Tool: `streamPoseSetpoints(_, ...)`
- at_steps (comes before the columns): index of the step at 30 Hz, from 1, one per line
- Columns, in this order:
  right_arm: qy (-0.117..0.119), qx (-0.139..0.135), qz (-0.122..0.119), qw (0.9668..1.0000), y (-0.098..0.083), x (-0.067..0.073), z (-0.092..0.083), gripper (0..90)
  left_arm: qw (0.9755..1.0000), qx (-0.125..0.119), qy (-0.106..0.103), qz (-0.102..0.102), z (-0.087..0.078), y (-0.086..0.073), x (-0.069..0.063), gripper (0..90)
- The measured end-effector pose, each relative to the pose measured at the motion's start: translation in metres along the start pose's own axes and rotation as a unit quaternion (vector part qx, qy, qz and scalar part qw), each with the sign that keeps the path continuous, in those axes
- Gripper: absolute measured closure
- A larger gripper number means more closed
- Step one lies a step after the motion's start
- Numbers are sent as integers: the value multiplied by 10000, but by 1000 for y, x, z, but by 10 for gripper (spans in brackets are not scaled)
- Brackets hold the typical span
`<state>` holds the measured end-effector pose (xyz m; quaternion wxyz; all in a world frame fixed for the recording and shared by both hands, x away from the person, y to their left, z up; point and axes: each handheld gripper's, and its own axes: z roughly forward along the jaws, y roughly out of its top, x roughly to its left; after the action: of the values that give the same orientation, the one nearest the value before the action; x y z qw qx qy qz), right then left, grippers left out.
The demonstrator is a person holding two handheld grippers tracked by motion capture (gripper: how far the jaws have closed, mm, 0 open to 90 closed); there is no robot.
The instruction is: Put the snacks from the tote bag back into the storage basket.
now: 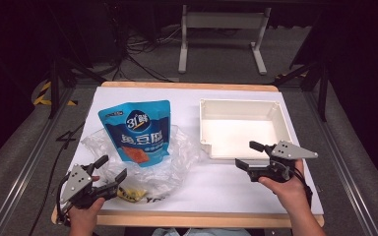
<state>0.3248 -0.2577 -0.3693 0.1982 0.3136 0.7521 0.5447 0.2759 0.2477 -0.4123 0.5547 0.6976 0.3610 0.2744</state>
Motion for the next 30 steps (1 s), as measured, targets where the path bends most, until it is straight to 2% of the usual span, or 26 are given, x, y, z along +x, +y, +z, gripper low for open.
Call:
streamPoseSetpoints(3, 62, 10, -224, 9997, 9, 4, 1, 208, 10000, -12, -12, -16, 0, 0, 1, 251)
streamPoseSetpoints(6, 153, -97, -202, 9996, 14, 5, 4, 212, 10000, -75, -4, -37, 0, 0, 1, 251)
streamPoseSetpoints(11, 186, -110, -231, 9995, 22, 7, 9, 214, 10000, -83, 3, -17, 0, 0, 1, 251)
streamPoseSetpoints(16, 211, -57, -376, 9991, 30, 10, 16, 219, 10000, -28, -5, 6, 0, 1, 0, 251)
streamPoseSetpoints(22, 357, 23, -556, 9978, 43, 18, 34, 220, 10000, -63, 10, 17, -1, 1, 0, 251)
streamPoseSetpoints(30, 556, -22, -699, 9960, 58, 27, 53, 219, 10000, -78, 27, 3, -3, 0, 1, 250)
